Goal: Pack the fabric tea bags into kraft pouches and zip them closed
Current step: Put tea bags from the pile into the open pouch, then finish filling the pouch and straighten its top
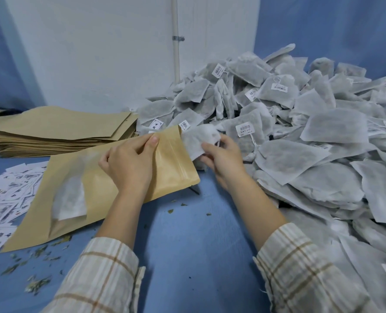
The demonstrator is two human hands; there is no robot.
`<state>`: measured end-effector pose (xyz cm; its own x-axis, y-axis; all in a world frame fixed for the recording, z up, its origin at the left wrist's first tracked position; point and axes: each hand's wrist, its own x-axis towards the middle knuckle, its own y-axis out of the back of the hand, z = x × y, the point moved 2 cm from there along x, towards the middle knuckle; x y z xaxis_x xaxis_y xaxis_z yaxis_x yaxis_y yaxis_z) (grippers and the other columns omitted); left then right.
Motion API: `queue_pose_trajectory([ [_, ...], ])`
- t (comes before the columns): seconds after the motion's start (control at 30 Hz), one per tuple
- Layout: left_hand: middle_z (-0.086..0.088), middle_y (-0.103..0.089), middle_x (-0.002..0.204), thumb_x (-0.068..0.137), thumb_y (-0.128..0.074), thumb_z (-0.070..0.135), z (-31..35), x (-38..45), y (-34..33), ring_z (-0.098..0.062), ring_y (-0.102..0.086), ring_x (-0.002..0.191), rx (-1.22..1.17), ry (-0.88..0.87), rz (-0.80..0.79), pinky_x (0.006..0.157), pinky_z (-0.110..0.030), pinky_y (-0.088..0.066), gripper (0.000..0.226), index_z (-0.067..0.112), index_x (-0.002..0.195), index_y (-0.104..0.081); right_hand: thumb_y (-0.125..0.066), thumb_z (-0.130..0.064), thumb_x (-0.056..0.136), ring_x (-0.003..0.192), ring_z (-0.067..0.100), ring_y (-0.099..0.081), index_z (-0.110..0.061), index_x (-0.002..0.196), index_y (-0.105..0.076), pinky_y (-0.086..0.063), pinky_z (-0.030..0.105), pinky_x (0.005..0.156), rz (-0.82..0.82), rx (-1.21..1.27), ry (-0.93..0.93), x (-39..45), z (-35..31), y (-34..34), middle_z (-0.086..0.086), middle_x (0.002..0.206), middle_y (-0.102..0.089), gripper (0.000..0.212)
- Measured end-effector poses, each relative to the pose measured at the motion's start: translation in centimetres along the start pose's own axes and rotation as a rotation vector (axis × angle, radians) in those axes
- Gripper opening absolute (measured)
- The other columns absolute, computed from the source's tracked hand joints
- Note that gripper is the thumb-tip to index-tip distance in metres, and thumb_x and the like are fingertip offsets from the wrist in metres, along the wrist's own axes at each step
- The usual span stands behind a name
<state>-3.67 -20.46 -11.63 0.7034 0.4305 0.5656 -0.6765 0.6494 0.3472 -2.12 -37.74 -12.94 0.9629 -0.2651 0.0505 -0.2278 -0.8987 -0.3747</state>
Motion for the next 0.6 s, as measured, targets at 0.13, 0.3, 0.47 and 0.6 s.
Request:
queue_pose_trajectory([
  [0.13,0.01,-0.071,0.101,0.087,-0.062,0.04,0.8,-0.2,-0.4,-0.01,-0.057,0.106,-0.123,-0.037,-0.111,0.11,-0.039,-0.024,0.018,0.031,0.098,-0.073,-0.055,-0.005,0.088,0.078,0.019,-0.056,-0.007,0.096,-0.063,-0.046,0.029,0.067,-0.214,-0.463,-0.002,-0.9,0.7,-1.5,0.015,0.091,-0.064,0.012],
  [0.3,0.012,-0.071,0.098,0.086,-0.063,0.04,2.6,-1.5,-1.7,-0.01,-0.058,0.103,-0.151,-0.151,-0.187,0.106,-0.035,-0.021,0.015,0.033,0.093,-0.074,-0.035,-0.02,0.1,0.109,0.027,-0.053,-0.005,0.127,-0.051,-0.04,0.03,0.086,-0.037,-0.605,-0.162,0.3,0.8,-1.1,0.015,0.117,-0.057,0.035],
  [0.47,0.02,-0.069,0.095,0.087,-0.059,0.043,4.0,-1.7,-1.7,-0.004,-0.053,0.107,-0.059,-0.312,-0.171,0.1,-0.033,-0.016,0.017,0.035,0.087,-0.074,-0.025,-0.016,0.102,0.137,0.029,-0.028,0.003,0.14,-0.028,-0.023,0.031,0.108,-0.202,-0.601,-0.294,-1.2,0.1,-2.3,0.019,0.146,-0.032,0.042],
  [0.6,0.019,-0.069,0.096,0.088,-0.058,0.043,2.8,0.2,1.2,-0.006,-0.055,0.105,-0.033,-0.274,-0.106,0.1,-0.035,-0.019,0.017,0.037,0.088,-0.073,-0.032,-0.022,0.1,0.076,0.021,-0.047,-0.007,0.076,-0.046,-0.042,0.023,0.072,-0.334,-0.698,-0.358,-2.0,-1.0,-4.7,0.008,0.078,-0.045,0.032],
])
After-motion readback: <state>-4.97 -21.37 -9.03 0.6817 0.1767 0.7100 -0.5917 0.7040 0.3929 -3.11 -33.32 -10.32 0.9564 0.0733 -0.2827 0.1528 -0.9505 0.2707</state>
